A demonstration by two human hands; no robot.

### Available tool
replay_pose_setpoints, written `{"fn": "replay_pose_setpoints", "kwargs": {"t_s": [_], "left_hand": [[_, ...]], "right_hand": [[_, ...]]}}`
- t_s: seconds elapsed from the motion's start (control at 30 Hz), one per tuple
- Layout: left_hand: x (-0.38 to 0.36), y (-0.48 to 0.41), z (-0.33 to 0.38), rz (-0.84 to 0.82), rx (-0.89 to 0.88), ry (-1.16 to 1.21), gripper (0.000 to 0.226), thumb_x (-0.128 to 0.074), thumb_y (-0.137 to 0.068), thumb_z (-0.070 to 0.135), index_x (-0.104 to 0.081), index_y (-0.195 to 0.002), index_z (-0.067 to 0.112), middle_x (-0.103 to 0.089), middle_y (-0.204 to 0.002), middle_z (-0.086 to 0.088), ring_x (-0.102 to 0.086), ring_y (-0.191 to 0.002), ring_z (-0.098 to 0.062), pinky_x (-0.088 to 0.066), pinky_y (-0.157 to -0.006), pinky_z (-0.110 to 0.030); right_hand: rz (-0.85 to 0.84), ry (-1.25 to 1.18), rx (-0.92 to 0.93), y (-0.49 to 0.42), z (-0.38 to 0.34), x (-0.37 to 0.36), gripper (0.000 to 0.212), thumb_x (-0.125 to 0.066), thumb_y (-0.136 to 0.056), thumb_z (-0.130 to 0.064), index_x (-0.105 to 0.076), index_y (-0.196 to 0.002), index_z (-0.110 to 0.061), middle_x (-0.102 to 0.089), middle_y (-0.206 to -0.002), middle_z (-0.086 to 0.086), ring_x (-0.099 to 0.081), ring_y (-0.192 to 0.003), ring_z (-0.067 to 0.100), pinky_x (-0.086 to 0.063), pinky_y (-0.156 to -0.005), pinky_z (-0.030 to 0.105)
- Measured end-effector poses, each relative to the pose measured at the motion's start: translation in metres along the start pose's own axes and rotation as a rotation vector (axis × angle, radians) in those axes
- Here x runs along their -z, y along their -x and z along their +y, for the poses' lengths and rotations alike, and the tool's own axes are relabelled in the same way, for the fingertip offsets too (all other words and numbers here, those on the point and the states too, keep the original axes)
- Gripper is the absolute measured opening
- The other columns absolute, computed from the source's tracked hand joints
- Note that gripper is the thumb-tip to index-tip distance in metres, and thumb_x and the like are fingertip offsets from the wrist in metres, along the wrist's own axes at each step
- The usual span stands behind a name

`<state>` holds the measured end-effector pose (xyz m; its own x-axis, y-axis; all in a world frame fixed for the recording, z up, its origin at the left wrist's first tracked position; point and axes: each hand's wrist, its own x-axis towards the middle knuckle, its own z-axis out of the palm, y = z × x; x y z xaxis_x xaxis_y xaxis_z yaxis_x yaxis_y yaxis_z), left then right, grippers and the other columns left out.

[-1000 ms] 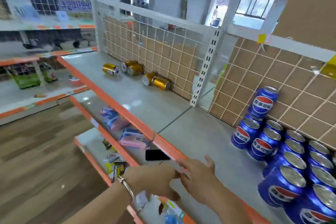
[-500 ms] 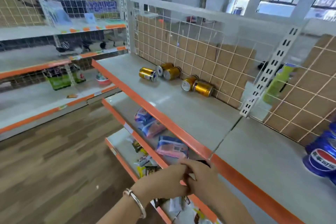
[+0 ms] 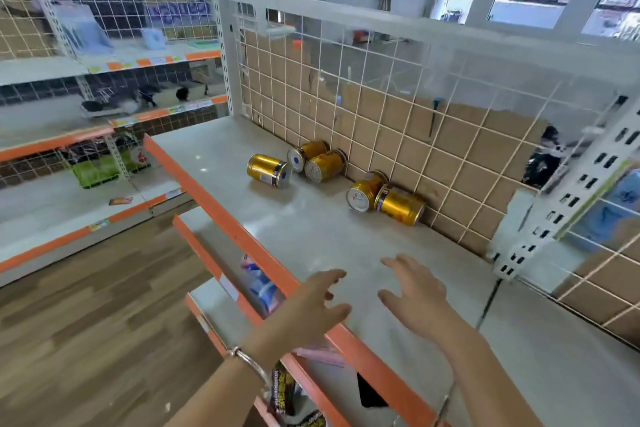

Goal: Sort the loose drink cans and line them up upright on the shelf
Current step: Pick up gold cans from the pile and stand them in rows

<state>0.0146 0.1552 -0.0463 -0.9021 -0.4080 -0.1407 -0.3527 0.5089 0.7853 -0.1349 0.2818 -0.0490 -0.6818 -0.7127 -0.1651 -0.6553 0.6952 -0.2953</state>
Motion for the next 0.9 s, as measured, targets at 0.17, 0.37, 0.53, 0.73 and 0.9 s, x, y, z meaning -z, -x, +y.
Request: {"fn": "replay_pose_setpoints", "kwargs": {"t_s": [0.17, 0.37, 0.53, 0.73, 0.9], "left_hand": [[0.013, -0.054, -0.005, 0.111, 0.034, -0.036, 0.05, -0.057, -0.09, 0.023, -0.039, -0.138, 0.023, -0.042, -0.134, 0.002, -0.05, -0.112, -0.012, -0.038, -0.09, -0.019], [0.03, -0.126, 0.006, 0.009, -0.021, -0.082, 0.058, -0.057, -0.09, 0.026, -0.031, -0.142, 0.024, -0.032, -0.141, 0.0, -0.047, -0.116, -0.012, -0.044, -0.093, -0.024], [0.03, -0.18, 0.013, -0.021, -0.029, -0.117, 0.07, -0.062, -0.085, 0.026, -0.026, -0.144, 0.02, -0.027, -0.142, -0.002, -0.039, -0.123, -0.018, -0.04, -0.098, -0.023], [0.018, -0.231, 0.013, 0.154, -0.04, -0.23, 0.081, -0.069, -0.075, 0.035, -0.024, -0.142, 0.027, -0.029, -0.121, -0.007, -0.035, -0.113, -0.024, -0.034, -0.092, -0.025], [0.018, -0.246, -0.001, 0.252, -0.02, -0.31, 0.071, -0.061, -0.082, 0.036, -0.022, -0.142, 0.039, -0.027, -0.112, -0.002, -0.032, -0.11, -0.024, -0.028, -0.099, -0.035]], "right_hand": [[0.111, 0.023, -0.065, -0.065, 0.004, 0.028, 0.062, -0.055, -0.088, -0.036, -0.03, -0.144, -0.025, -0.034, -0.146, 0.002, -0.036, -0.133, 0.027, -0.033, -0.107, 0.041], [0.096, 0.054, -0.209, -0.133, 0.012, 0.04, 0.081, -0.059, -0.084, -0.034, -0.012, -0.149, -0.026, -0.016, -0.154, 0.006, -0.017, -0.141, 0.029, -0.015, -0.115, 0.046], [0.087, 0.07, -0.299, -0.158, 0.011, 0.034, 0.088, -0.061, -0.086, -0.03, -0.003, -0.151, -0.026, -0.004, -0.156, 0.008, -0.005, -0.143, 0.031, -0.014, -0.115, 0.05], [0.165, 0.139, -0.389, -0.17, 0.012, 0.016, 0.089, -0.057, -0.085, -0.044, 0.003, -0.15, -0.03, -0.005, -0.155, 0.004, -0.01, -0.14, 0.03, -0.023, -0.112, 0.051], [0.242, 0.094, -0.381, -0.17, 0.012, 0.014, 0.084, -0.057, -0.085, -0.042, -0.004, -0.15, -0.032, -0.01, -0.154, 0.002, -0.012, -0.14, 0.028, -0.025, -0.109, 0.047]]}}
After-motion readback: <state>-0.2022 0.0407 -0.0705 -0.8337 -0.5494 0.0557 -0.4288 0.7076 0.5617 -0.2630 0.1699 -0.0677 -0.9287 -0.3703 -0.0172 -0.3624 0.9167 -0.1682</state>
